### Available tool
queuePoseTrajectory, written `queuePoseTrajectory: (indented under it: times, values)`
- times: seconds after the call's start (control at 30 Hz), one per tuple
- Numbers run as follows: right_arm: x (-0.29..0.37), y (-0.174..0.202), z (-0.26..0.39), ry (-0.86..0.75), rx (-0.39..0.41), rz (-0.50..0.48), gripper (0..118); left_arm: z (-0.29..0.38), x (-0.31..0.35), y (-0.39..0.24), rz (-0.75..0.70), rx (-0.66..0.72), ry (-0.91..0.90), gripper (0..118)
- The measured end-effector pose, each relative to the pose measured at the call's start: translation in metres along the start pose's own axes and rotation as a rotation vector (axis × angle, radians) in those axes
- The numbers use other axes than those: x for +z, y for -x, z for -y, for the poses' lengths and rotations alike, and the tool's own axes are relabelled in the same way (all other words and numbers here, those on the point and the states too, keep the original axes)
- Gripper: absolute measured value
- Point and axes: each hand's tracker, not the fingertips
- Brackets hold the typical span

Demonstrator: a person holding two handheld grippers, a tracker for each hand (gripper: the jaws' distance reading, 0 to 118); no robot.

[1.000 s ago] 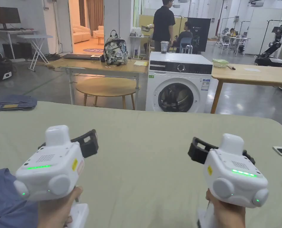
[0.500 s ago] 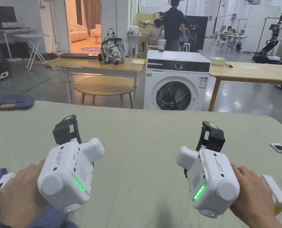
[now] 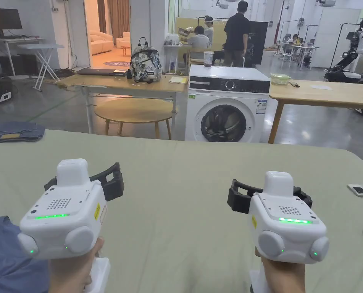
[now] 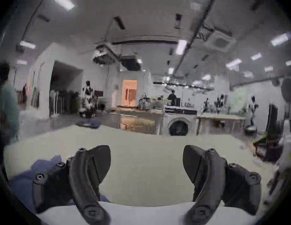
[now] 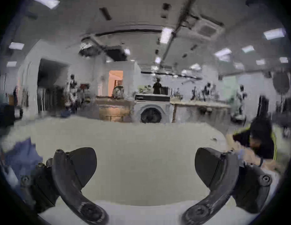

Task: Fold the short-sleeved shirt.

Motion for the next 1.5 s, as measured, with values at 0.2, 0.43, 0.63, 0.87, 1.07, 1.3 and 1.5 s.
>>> queuePoseTrajectory:
  times: [0.2,0.43,0.63,0.87,1.07,1.3,1.5]
  values:
    - [0.008,-0.001,0.000,-0.027,0.033,0.037,118,0.002,0.006,-0.015,0.010,-0.105,0.014,94]
    - [0.005,-0.002,0.002,-0.019,0.082,0.058,118,0.003,0.016,-0.031,0.010,-0.199,-0.012,94]
    - [0.008,0.004,0.006,-0.041,0.136,0.103,64,0.005,0.025,-0.038,-0.005,-0.279,-0.059,66]
    - [0.014,0.003,0.007,-0.007,0.076,0.082,0,0.001,0.031,-0.031,0.005,-0.179,-0.044,0]
    - [0.020,0.004,0.013,-0.010,0.070,0.073,0,0.004,0.020,-0.026,-0.025,-0.168,0.049,0]
    - [0.026,0.014,0.010,-0.034,0.108,0.054,0,0.008,0.026,-0.001,-0.057,-0.195,0.099,0]
    - [0.017,0.038,0.010,-0.009,0.099,0.006,0,-0.002,0.045,0.039,-0.120,-0.186,0.100,0]
